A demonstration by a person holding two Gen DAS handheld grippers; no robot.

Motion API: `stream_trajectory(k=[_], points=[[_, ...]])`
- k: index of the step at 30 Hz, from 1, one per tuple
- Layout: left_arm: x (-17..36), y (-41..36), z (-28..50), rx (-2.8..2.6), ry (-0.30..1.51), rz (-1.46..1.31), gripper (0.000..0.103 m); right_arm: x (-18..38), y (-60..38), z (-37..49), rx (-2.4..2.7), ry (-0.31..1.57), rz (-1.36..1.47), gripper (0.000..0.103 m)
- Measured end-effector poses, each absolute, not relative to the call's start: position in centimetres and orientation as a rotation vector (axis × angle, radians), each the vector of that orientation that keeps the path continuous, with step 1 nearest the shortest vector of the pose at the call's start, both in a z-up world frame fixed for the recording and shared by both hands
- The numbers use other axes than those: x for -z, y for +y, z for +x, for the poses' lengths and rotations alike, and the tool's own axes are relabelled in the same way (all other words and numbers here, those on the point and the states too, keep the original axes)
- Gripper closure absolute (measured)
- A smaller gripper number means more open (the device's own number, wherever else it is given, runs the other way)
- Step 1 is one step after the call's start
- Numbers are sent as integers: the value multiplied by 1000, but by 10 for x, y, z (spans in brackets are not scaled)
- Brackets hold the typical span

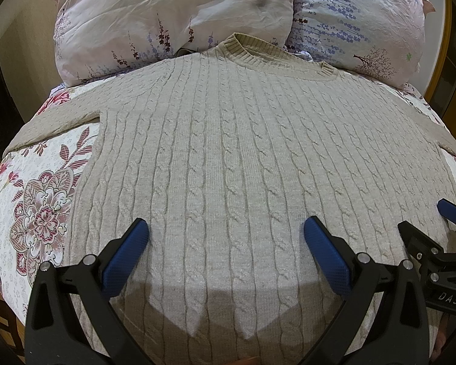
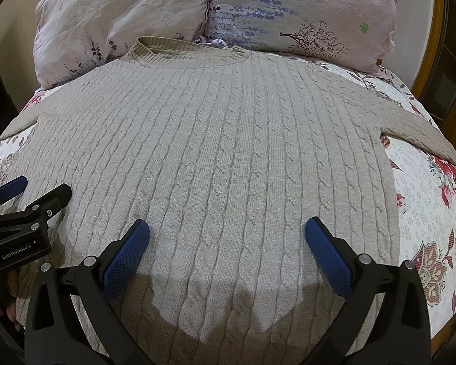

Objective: Fold small clothes

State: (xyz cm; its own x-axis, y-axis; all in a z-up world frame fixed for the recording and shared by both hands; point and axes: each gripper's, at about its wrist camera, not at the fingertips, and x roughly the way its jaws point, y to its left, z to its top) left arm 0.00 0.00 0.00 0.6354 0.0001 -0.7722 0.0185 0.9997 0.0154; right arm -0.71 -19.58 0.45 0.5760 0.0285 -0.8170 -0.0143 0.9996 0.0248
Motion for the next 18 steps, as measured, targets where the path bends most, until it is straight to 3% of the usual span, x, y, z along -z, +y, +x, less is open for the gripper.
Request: stream_trajectory(k=[18], points=[[0, 0, 0, 9, 886, 22, 2, -5, -197, -2, -33, 975, 17, 1]])
